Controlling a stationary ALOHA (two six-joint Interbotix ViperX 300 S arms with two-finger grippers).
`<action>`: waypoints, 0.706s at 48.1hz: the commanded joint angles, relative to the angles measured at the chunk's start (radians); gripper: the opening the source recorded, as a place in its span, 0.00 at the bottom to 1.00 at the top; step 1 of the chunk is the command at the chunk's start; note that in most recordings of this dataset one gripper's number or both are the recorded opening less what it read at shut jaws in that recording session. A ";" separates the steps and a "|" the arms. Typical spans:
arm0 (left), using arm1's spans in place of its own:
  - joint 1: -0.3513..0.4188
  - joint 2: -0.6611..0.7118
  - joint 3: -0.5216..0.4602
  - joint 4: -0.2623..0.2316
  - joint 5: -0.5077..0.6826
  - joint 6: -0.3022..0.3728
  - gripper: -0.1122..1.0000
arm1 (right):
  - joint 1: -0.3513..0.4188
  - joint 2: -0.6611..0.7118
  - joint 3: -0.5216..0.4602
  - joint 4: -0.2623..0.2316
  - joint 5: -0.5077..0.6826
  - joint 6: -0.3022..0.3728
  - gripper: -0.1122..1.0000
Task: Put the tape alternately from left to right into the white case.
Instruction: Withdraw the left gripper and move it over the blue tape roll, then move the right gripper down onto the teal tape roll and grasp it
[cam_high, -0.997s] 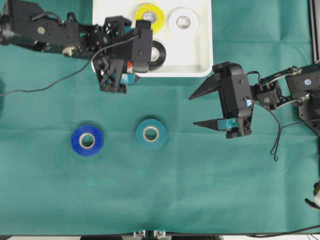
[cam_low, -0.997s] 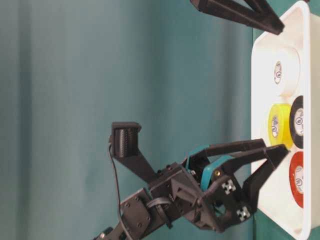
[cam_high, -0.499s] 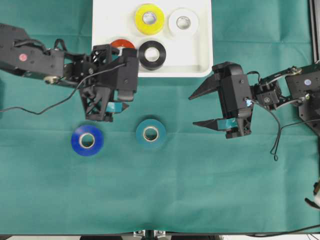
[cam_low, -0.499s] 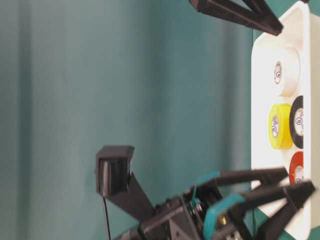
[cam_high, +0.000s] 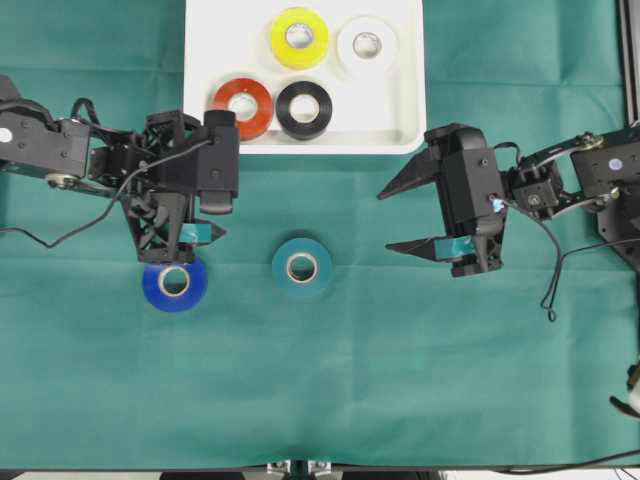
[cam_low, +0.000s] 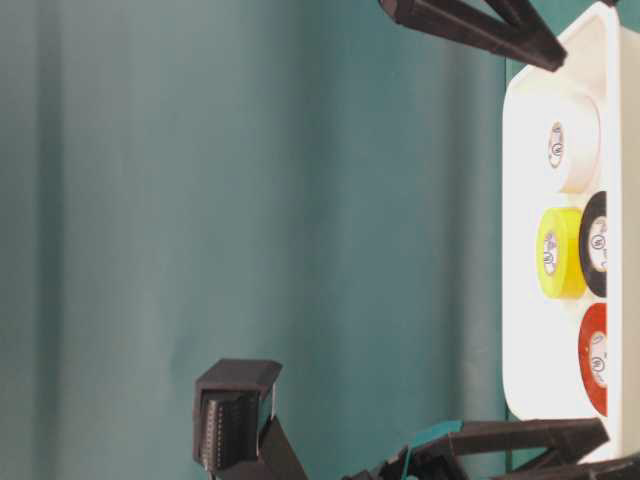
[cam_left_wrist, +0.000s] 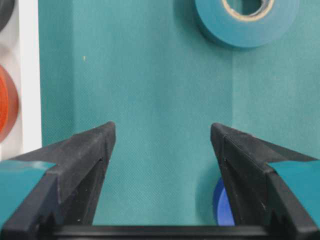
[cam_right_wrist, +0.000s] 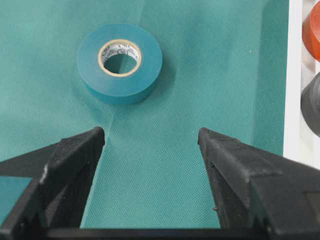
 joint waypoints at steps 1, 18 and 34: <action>-0.005 -0.025 -0.008 -0.002 -0.006 -0.002 0.95 | 0.002 -0.006 -0.025 0.000 -0.008 0.002 0.82; -0.005 -0.025 -0.008 -0.002 -0.011 0.000 0.95 | 0.002 -0.006 -0.029 -0.002 -0.008 0.002 0.82; -0.005 -0.025 -0.008 -0.002 -0.011 -0.002 0.95 | 0.014 0.035 -0.075 0.003 -0.008 0.011 0.82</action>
